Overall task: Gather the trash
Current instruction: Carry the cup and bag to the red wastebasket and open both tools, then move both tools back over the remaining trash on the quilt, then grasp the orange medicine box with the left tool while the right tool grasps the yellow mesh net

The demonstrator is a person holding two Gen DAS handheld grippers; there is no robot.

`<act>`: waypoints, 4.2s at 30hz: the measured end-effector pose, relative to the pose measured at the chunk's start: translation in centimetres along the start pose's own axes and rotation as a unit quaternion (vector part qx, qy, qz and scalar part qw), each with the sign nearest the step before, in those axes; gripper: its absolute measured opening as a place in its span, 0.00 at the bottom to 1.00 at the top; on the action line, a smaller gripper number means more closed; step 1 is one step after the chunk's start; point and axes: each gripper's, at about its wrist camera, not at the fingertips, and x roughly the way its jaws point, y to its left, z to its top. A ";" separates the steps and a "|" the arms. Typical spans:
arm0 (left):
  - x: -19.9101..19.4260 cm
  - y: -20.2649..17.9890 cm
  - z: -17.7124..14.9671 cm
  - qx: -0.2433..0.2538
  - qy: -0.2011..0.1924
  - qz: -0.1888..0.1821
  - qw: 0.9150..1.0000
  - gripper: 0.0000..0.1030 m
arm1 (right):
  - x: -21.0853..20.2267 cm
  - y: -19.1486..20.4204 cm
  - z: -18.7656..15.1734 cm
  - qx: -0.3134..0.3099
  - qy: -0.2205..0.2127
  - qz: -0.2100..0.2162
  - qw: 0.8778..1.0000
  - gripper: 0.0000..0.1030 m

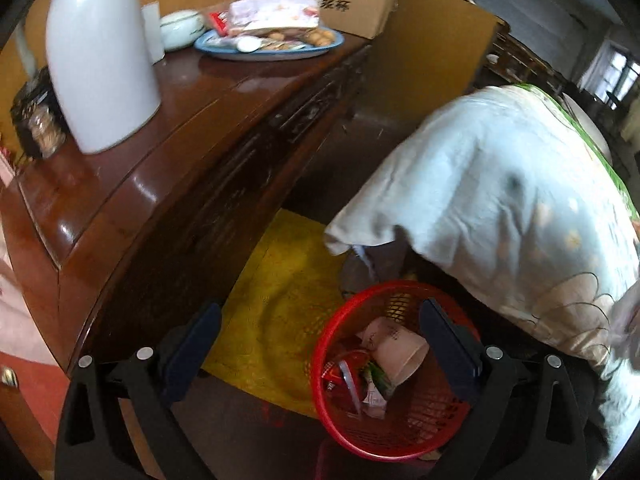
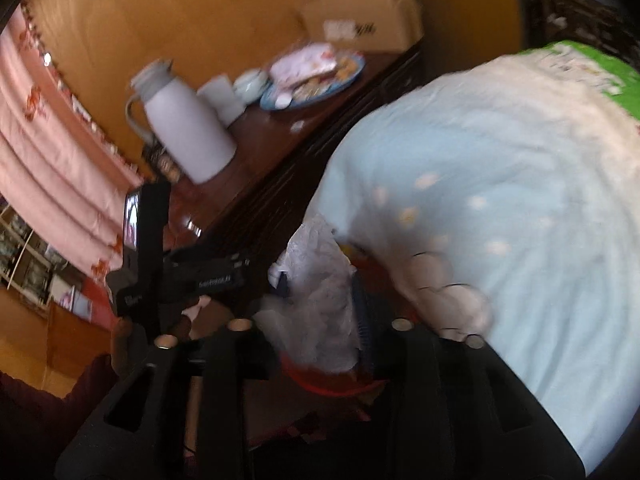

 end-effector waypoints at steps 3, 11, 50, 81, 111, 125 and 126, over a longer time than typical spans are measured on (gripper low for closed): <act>0.5 0.9 0.1 -0.008 0.005 -0.002 1.000 0.94 | 1.2 0.7 0.1 -0.005 0.008 0.000 1.000 0.67; 0.7 0.4 0.2 0.003 0.002 0.002 1.000 0.94 | 1.0 0.2 0.4 0.002 0.001 -0.014 1.000 0.72; -8.1 -32.1 -4.1 0.300 -0.069 -0.036 0.951 0.94 | -20.7 -20.3 -11.0 0.192 -0.212 -0.205 0.936 0.93; 2.0 -56.5 -4.6 0.438 0.033 -0.234 0.867 0.94 | -24.2 -33.0 -18.0 0.314 -0.209 -0.294 0.878 0.94; 1.0 -44.4 -4.2 0.366 0.000 -0.157 0.917 0.94 | -22.9 -32.5 -16.8 0.295 -0.154 -0.342 0.879 0.95; 1.1 -44.1 -5.2 0.363 -0.043 -0.160 0.917 0.96 | -22.5 -32.2 -14.7 0.277 -0.145 -0.343 0.886 0.94; 1.1 -44.1 -5.2 0.363 -0.043 -0.162 0.917 0.96 | -22.5 -32.3 -13.9 0.275 -0.155 -0.326 0.891 0.94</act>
